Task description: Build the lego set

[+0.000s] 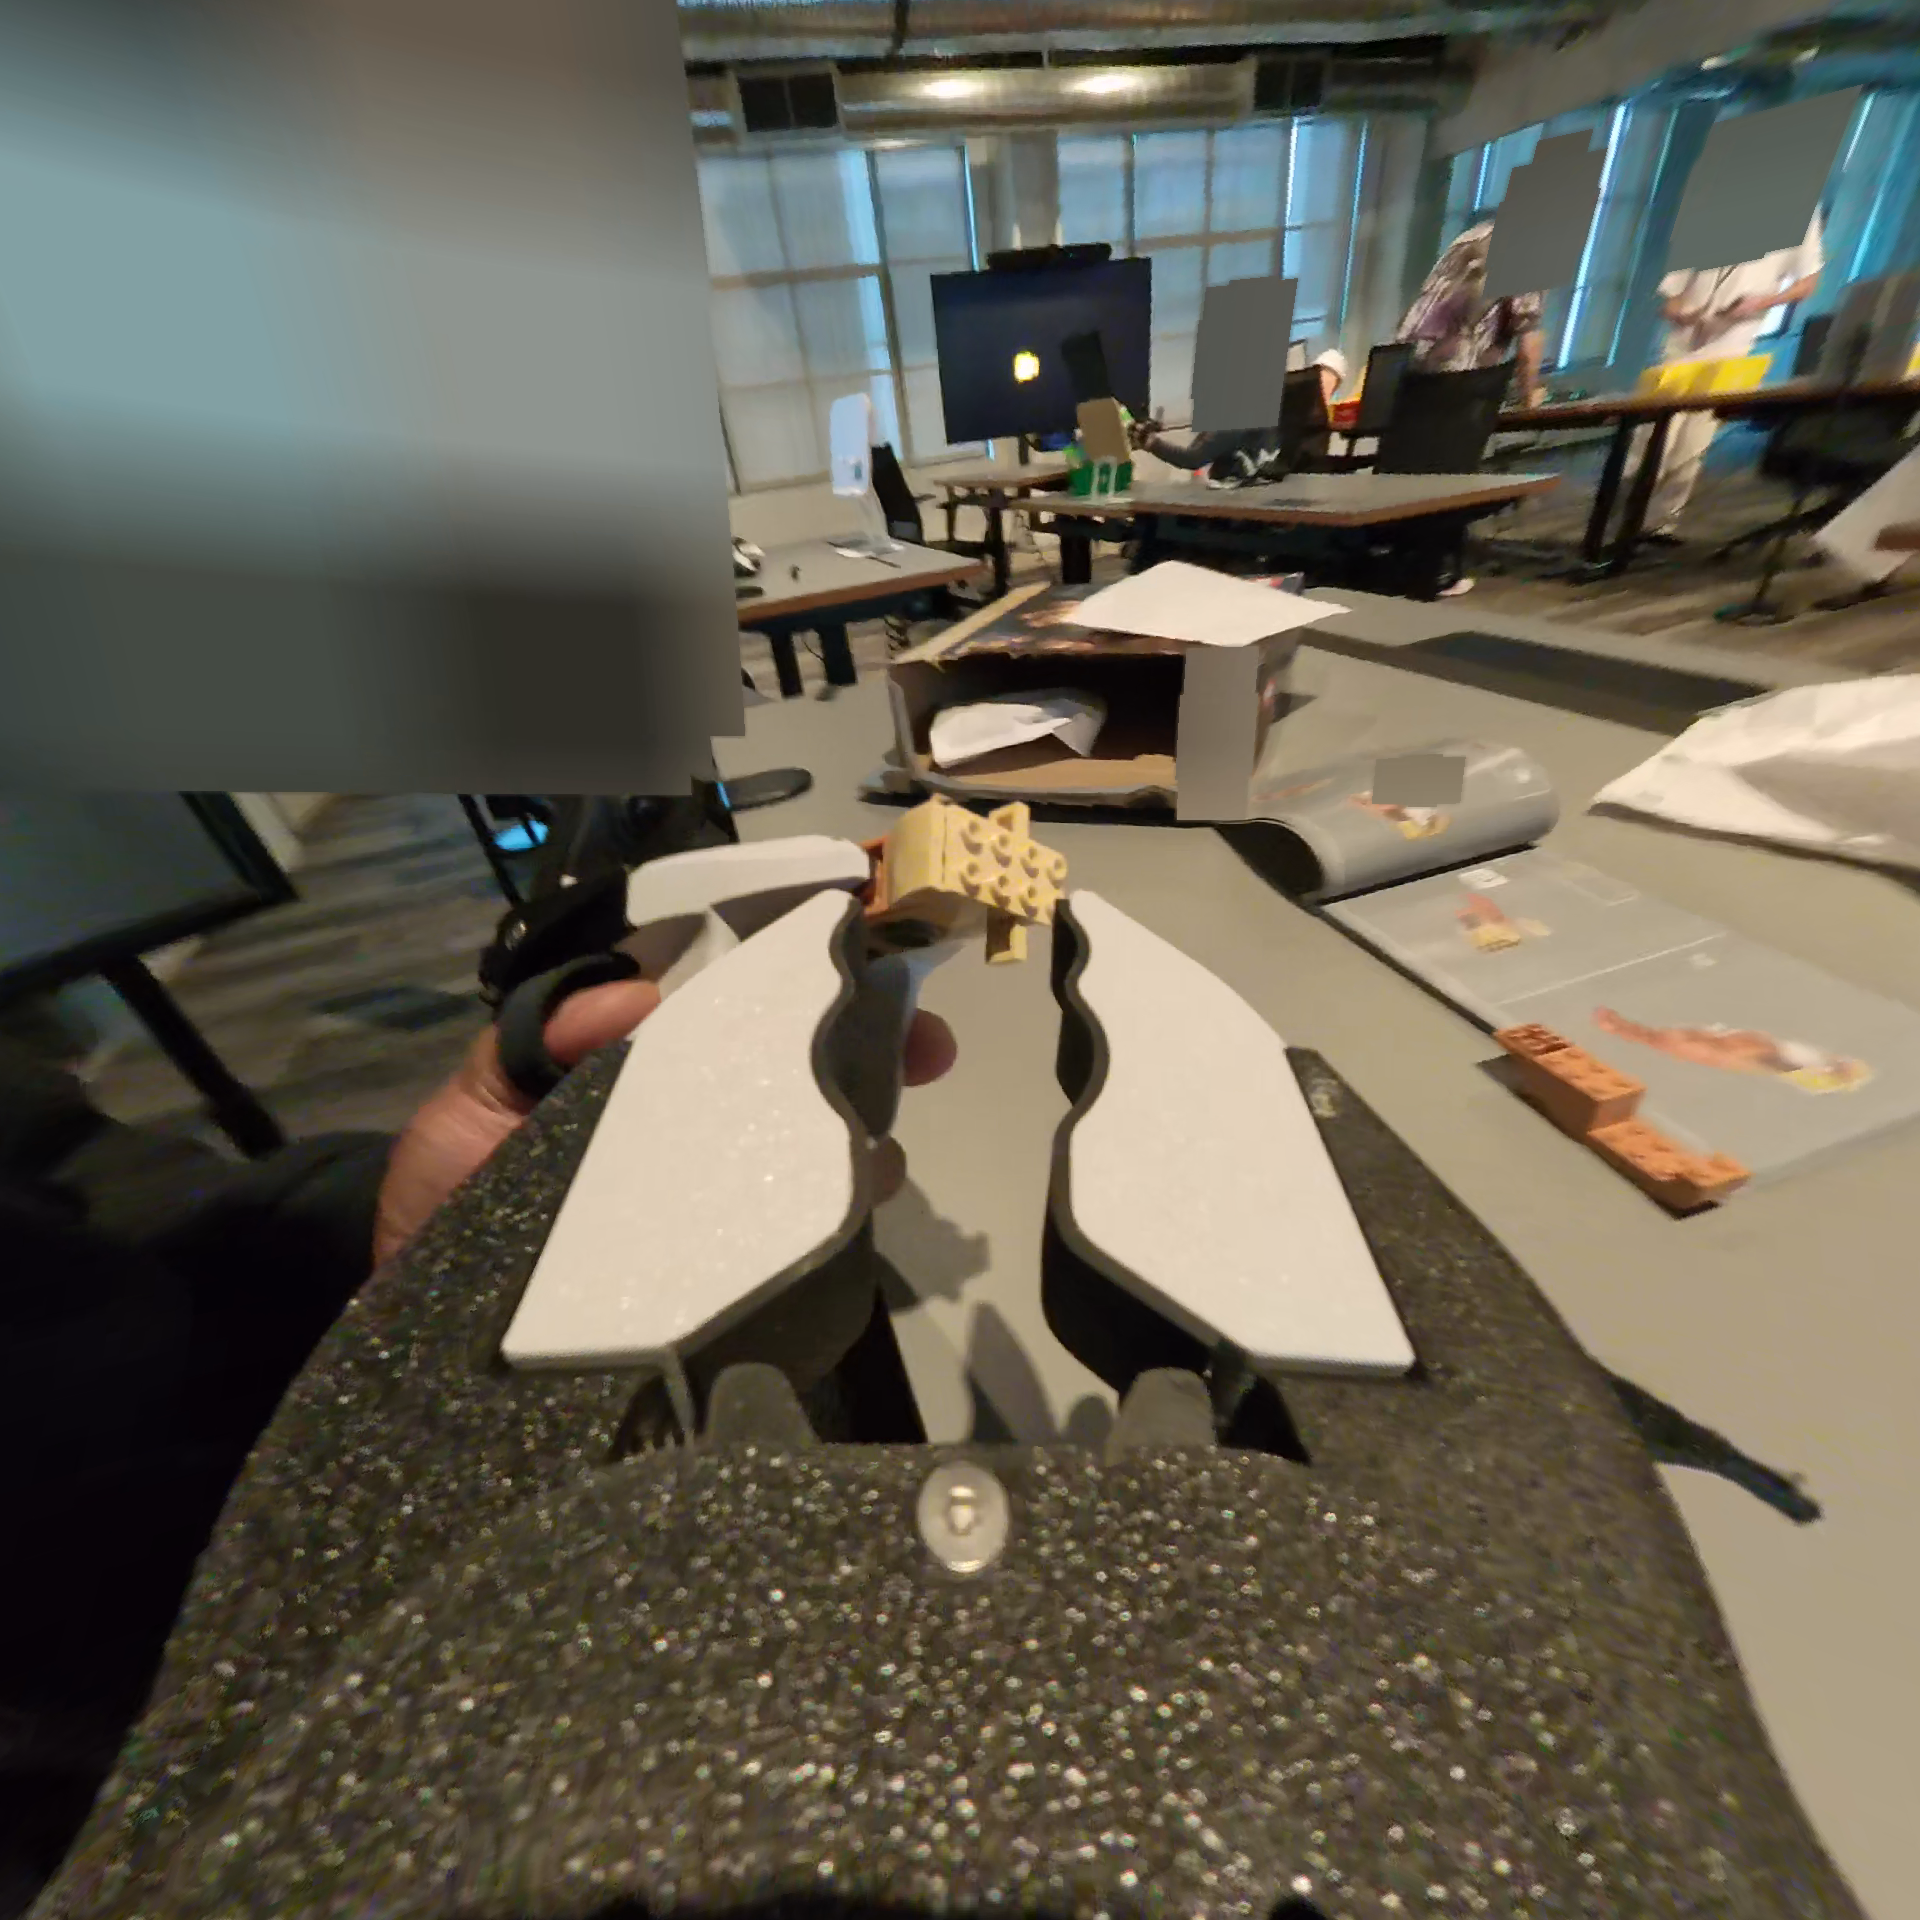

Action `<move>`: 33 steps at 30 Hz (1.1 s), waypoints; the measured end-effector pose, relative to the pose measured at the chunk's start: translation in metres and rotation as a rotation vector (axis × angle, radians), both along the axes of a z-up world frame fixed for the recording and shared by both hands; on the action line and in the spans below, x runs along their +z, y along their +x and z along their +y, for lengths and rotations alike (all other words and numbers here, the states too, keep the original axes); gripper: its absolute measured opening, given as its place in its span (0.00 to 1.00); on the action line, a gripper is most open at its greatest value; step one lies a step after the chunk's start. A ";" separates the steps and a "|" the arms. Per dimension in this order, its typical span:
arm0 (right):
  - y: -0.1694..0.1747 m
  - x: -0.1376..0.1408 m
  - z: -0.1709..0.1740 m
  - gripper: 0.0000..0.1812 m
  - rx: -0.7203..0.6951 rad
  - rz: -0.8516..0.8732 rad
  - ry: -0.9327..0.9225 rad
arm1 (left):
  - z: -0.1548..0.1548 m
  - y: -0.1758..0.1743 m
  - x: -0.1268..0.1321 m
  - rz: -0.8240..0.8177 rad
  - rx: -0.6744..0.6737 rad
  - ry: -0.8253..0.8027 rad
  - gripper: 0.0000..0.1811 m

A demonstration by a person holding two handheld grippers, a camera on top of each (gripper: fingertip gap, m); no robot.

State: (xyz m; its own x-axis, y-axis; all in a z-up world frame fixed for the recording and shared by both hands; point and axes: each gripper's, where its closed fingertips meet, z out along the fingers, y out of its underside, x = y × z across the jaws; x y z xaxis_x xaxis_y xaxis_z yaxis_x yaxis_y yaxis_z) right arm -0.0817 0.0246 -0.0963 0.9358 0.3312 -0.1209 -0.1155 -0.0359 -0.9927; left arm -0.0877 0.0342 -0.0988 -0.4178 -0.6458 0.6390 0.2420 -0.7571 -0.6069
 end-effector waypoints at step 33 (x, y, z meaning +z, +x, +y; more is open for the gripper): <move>0.000 0.000 -0.008 0.08 -0.046 -0.140 -0.060 | -0.013 0.002 -0.003 0.086 0.144 0.405 0.15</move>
State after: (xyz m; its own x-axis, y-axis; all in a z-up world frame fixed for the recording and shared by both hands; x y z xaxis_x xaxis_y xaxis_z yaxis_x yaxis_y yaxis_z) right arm -0.0813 0.0163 -0.0964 0.9588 0.2841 -0.0061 0.0214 -0.0937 -0.9954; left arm -0.0852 0.0216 -0.1019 -0.2614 -0.8994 0.3505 0.2634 -0.4158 -0.8705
